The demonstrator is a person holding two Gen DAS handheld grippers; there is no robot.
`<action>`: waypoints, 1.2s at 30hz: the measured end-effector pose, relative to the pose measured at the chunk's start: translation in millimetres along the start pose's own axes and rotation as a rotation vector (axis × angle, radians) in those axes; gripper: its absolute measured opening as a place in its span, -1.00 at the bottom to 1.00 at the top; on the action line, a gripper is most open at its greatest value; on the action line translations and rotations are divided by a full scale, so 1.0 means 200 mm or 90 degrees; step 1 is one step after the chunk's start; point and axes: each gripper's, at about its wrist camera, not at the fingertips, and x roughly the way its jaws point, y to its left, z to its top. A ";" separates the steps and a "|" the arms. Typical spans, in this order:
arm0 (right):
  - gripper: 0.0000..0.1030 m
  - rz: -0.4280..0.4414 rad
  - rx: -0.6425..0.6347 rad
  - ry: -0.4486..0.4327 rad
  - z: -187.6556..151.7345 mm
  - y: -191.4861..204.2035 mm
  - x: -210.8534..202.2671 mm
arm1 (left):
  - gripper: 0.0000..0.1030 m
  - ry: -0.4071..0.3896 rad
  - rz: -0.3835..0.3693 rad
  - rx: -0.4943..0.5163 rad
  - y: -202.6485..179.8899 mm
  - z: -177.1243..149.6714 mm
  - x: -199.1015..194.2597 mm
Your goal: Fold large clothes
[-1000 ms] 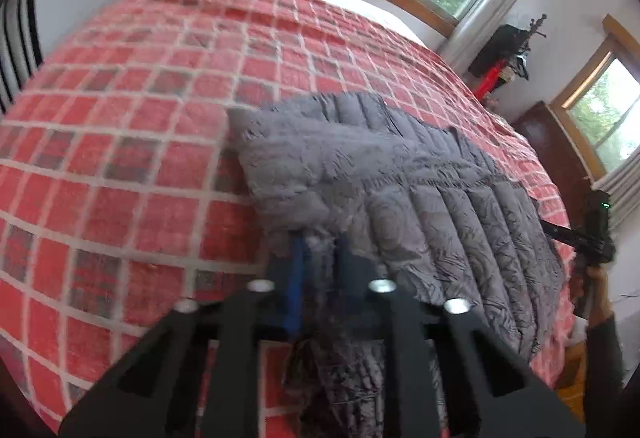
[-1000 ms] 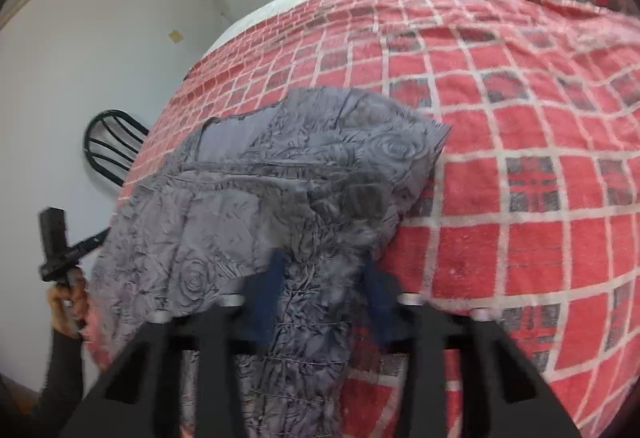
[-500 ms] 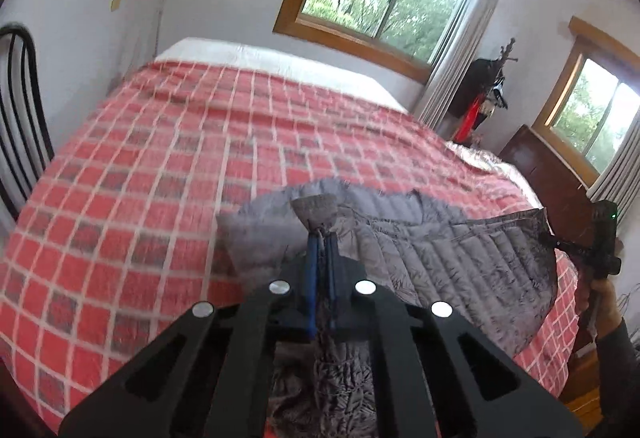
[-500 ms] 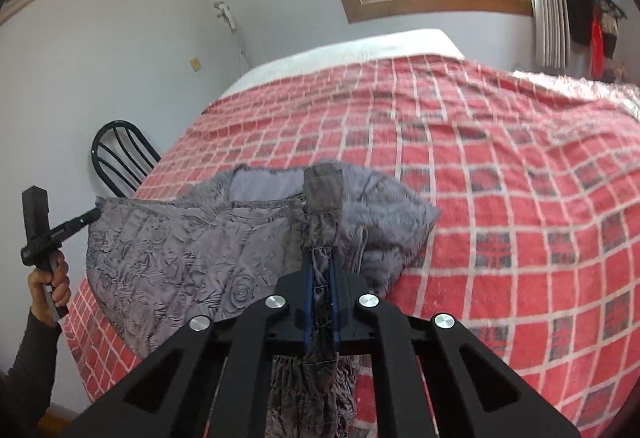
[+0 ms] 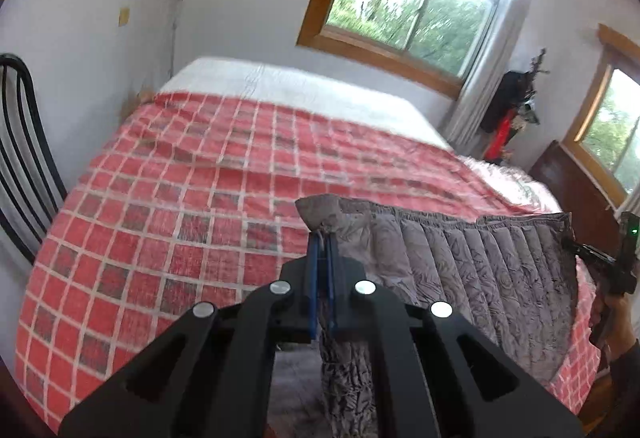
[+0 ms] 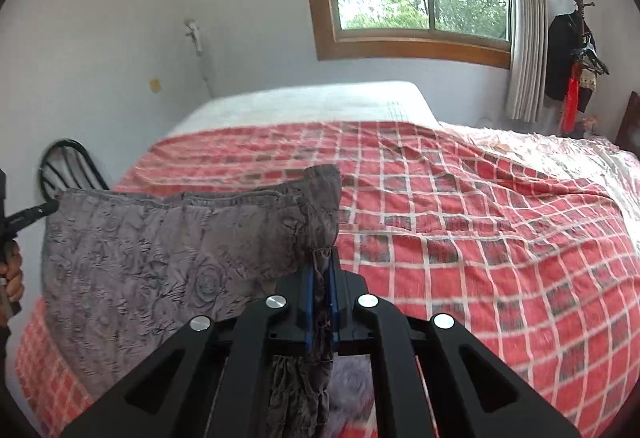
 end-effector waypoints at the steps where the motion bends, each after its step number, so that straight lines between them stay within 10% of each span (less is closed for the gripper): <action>1: -0.89 -0.006 0.001 0.015 -0.01 0.00 0.08 | -0.97 0.018 0.007 -0.006 0.03 -0.01 0.09; 15: -0.81 -0.024 0.030 0.177 -0.25 -0.12 0.64 | -0.97 0.163 0.038 -0.056 0.28 -0.23 0.57; 20: -0.23 -0.006 0.056 0.139 -0.17 -0.14 0.43 | -0.90 0.135 0.067 -0.044 0.22 -0.17 0.41; 24: -0.22 0.013 0.046 0.125 -0.12 -0.10 0.26 | -0.87 0.087 0.019 -0.013 0.06 -0.13 0.18; 29: -0.22 0.038 0.017 0.132 -0.18 0.00 0.20 | -0.91 0.080 0.077 0.017 -0.02 -0.18 0.10; 36: -0.26 0.000 -0.003 0.195 -0.39 0.05 0.40 | -0.90 0.202 0.066 0.013 0.03 -0.43 0.41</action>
